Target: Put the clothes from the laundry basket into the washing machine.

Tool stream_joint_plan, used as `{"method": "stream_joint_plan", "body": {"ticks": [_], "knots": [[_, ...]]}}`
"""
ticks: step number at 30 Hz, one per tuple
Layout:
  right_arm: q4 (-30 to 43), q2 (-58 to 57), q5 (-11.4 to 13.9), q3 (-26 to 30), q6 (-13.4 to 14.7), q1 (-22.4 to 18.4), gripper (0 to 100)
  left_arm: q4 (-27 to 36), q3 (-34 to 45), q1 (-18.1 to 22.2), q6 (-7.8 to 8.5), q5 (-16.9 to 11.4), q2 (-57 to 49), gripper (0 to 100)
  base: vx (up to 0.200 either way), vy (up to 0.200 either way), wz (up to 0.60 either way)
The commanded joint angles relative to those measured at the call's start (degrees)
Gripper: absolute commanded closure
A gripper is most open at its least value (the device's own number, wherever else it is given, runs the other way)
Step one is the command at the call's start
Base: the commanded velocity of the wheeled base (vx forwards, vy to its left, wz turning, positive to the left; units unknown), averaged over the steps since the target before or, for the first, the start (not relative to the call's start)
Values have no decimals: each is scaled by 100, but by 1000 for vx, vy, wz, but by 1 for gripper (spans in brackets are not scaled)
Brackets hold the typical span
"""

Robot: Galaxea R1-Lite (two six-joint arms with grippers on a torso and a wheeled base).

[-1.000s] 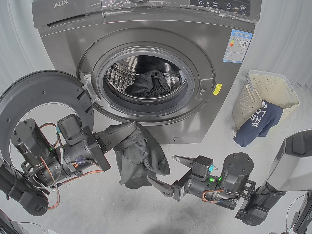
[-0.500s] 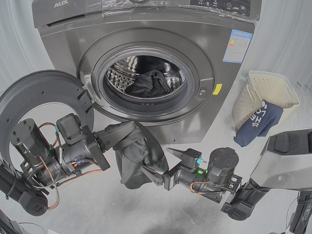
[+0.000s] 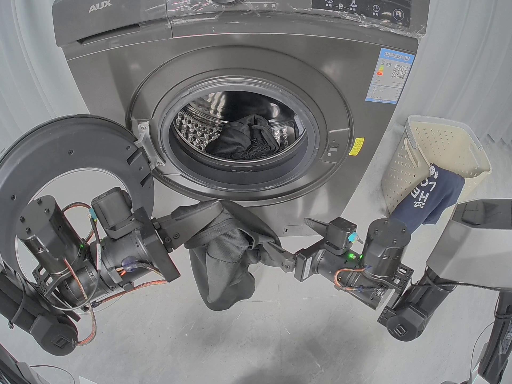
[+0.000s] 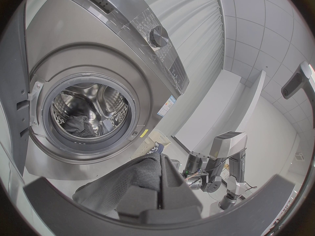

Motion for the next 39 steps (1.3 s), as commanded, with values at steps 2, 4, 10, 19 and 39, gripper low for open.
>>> {"method": "stream_joint_plan", "body": {"ticks": [2,4,10,19,39], "knots": [[-10,-349,-1,238,6,-138,0,-10,12,-44,-3,1,-18,100,0,0,0],[-1,-322,-1,176,14,-156,0,-10,47,-53,-3,1,-36,100,0,0,0],[8,-15,-10,-158,14,-76,0,-10,82,-61,-12,-8,-80,100,0,0,0],[25,486,-10,-272,-3,73,0,-10,38,-53,-12,1,-62,100,0,0,0],[16,926,-1,-869,-56,-340,0,-37,82,-53,-126,1,-89,100,0,0,0]]}}
